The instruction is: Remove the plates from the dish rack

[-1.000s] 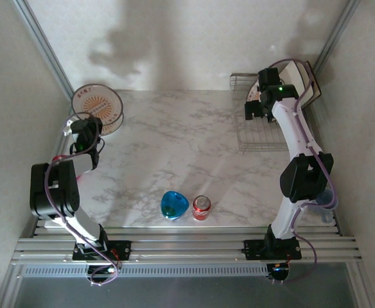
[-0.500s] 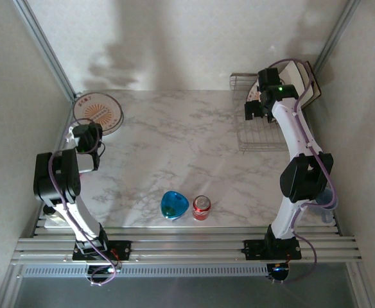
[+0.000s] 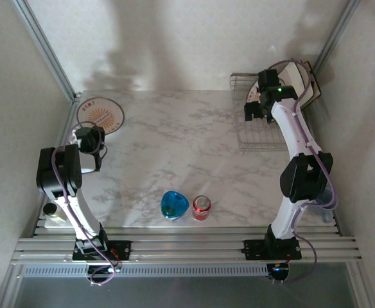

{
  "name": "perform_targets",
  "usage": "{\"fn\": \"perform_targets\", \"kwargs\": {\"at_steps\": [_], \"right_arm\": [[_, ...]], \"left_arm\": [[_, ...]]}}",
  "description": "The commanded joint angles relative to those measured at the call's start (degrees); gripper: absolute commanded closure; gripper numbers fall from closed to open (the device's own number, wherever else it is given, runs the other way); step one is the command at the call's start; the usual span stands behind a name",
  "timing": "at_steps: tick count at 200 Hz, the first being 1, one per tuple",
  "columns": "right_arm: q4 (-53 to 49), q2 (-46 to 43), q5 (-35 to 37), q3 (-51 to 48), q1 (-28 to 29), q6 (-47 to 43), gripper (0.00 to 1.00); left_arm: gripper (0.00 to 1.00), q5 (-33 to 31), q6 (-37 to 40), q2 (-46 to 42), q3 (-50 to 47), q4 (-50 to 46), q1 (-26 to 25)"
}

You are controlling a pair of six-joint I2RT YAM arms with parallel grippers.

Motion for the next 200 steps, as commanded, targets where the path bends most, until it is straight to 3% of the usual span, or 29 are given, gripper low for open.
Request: {"fn": "perform_targets", "kwargs": {"at_steps": [1,200], "right_arm": [[0.2,-1.8,-0.6,-0.8,0.2,0.2,0.01],[-0.6,0.3,-0.2,0.9,0.3,0.1,0.01]], "left_arm": [[1.00,0.0,-1.0,1.3,2.7,5.2,0.3],[1.00,-1.3,-4.1,6.6,7.8,3.5,0.4]]}}
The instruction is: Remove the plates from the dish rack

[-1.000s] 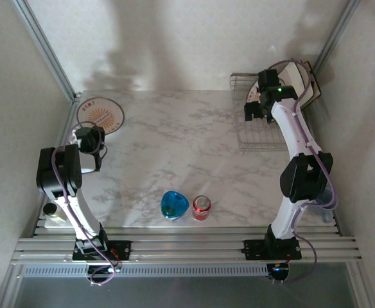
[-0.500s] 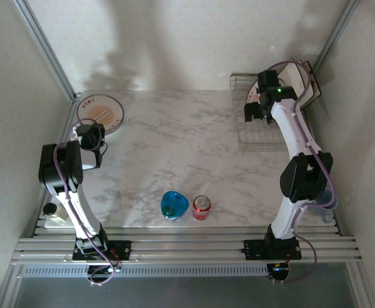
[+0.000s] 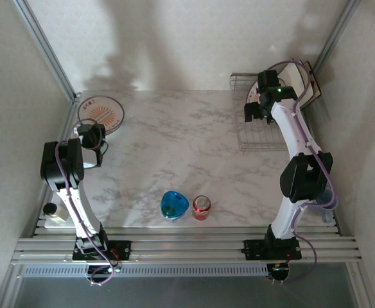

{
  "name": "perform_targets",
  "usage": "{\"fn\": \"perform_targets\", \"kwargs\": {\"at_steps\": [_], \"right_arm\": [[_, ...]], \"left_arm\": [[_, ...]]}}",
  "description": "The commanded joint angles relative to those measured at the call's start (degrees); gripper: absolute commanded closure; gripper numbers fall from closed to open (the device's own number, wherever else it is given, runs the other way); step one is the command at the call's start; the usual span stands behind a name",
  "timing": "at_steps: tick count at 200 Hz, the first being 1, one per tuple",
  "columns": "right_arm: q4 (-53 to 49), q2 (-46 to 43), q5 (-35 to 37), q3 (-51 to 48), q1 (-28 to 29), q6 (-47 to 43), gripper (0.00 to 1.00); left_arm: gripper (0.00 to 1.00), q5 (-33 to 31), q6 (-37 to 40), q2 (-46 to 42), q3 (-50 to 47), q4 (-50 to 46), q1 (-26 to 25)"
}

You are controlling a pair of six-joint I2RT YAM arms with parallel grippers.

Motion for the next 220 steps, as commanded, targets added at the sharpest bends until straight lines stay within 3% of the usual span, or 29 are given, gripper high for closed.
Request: {"fn": "perform_targets", "kwargs": {"at_steps": [1,93,220], "right_arm": [[-0.7,0.3,-0.2,1.3,0.3,0.1,0.01],[-0.5,0.2,-0.4,1.3,0.7,0.3,0.01],[0.1,-0.1,-0.4,0.2,0.8,0.5,0.01]], "left_arm": [[1.00,-1.1,-1.1,0.2,1.8,3.0,0.4],[1.00,-1.9,-1.3,0.3,2.0,0.7,0.4],[0.84,-1.6,-2.1,0.4,1.6,-0.4,0.9]]}}
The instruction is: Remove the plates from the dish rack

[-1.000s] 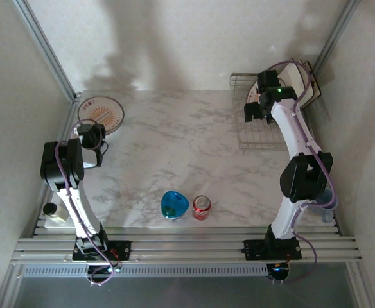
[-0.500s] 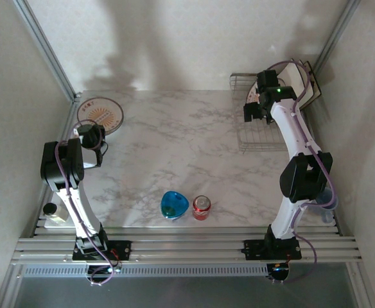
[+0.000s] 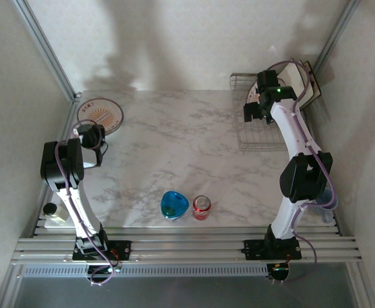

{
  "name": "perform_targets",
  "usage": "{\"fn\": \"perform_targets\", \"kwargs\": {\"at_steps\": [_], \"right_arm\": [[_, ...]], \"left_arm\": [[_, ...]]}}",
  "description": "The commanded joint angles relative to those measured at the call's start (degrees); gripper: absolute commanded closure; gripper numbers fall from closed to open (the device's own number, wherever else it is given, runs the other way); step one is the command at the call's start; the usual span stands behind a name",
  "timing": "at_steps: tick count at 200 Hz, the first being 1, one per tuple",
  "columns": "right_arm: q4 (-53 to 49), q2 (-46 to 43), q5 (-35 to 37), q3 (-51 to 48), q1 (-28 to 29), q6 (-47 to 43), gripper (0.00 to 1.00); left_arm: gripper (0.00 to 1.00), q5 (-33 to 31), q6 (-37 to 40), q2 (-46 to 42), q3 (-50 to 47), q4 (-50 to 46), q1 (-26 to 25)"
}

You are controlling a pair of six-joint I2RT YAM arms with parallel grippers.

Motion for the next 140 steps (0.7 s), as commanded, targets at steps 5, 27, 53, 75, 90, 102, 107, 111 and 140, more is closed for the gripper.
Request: {"fn": "perform_targets", "kwargs": {"at_steps": [5,27,53,75,90,102,107,111,140], "right_arm": [[0.2,-0.1,-0.4,0.1,0.4,0.4,0.01],[0.4,-0.3,-0.3,-0.1,0.4,0.4,0.01],[0.5,-0.3,-0.4,-0.4,0.4,0.4,0.01],[0.6,-0.4,-0.4,-0.6,0.4,0.4,0.01],[0.7,-0.5,-0.4,-0.7,0.4,0.4,0.01],[0.8,-0.5,-0.5,-0.7,0.4,0.4,0.01],[0.8,-0.5,-0.5,-0.7,0.4,0.4,0.01],[0.9,-0.5,-0.5,-0.7,0.4,0.4,0.01],[0.9,-0.7,-0.7,-0.6,0.4,0.4,0.01]], "left_arm": [[0.83,-0.4,-0.6,0.1,1.3,1.0,0.8],[0.81,-0.4,-0.4,0.0,1.4,0.8,0.8],[0.80,0.0,-0.3,0.1,1.7,0.5,0.9],[0.75,0.1,0.0,0.0,1.9,0.1,0.9],[0.72,0.4,0.4,0.0,2.1,-0.4,1.0],[0.69,0.7,0.8,0.1,2.4,-0.9,1.0],[0.68,0.9,0.9,0.1,2.5,-1.1,0.9],[0.67,1.0,1.0,0.1,2.6,-1.3,1.0],[0.60,1.8,2.4,-0.1,3.4,-3.6,1.0]]}}
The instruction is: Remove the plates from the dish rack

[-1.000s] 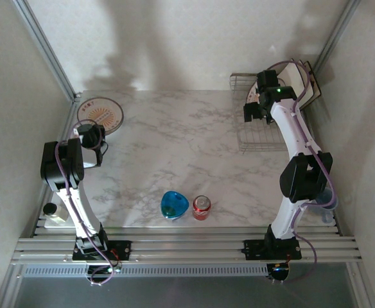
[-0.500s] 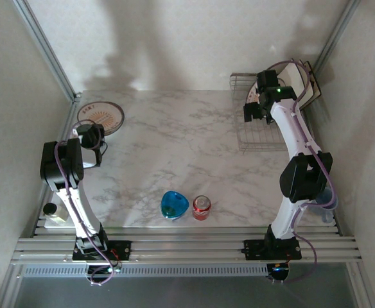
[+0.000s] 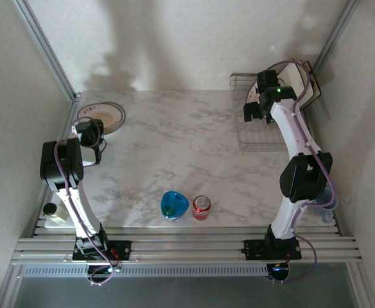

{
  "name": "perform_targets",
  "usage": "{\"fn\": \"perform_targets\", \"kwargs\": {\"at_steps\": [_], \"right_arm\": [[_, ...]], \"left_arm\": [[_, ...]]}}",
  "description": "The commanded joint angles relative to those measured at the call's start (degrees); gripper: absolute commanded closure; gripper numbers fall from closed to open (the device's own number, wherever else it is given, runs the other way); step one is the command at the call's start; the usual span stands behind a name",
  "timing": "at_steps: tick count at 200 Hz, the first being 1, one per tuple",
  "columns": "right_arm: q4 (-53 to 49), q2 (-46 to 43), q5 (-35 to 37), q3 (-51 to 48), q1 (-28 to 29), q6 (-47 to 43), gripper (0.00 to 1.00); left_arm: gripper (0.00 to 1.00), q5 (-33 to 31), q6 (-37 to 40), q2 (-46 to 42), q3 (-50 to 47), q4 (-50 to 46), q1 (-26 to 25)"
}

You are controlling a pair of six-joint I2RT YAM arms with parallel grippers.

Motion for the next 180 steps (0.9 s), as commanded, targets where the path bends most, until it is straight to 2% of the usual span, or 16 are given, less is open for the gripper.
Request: {"fn": "perform_targets", "kwargs": {"at_steps": [1,24,52,83,180], "right_arm": [[0.7,-0.7,-0.7,-0.6,0.4,0.4,0.01],[0.8,-0.7,-0.8,-0.8,0.4,0.5,0.01],[1.1,-0.9,-1.2,-0.7,0.4,0.6,0.01],[1.7,-1.0,-1.7,-0.9,0.4,0.7,0.01],[2.7,-1.4,-2.9,-1.4,0.5,0.5,0.01]], "left_arm": [[0.60,1.3,2.1,-0.2,1.6,-3.6,0.5],[0.51,2.2,3.4,-0.6,2.1,-5.5,0.5],[0.35,2.7,5.7,-1.7,2.8,-8.5,0.6],[0.24,2.8,9.4,-3.7,3.1,-12.1,0.3],[0.11,0.7,20.2,-8.6,4.8,-22.3,-0.5]]}}
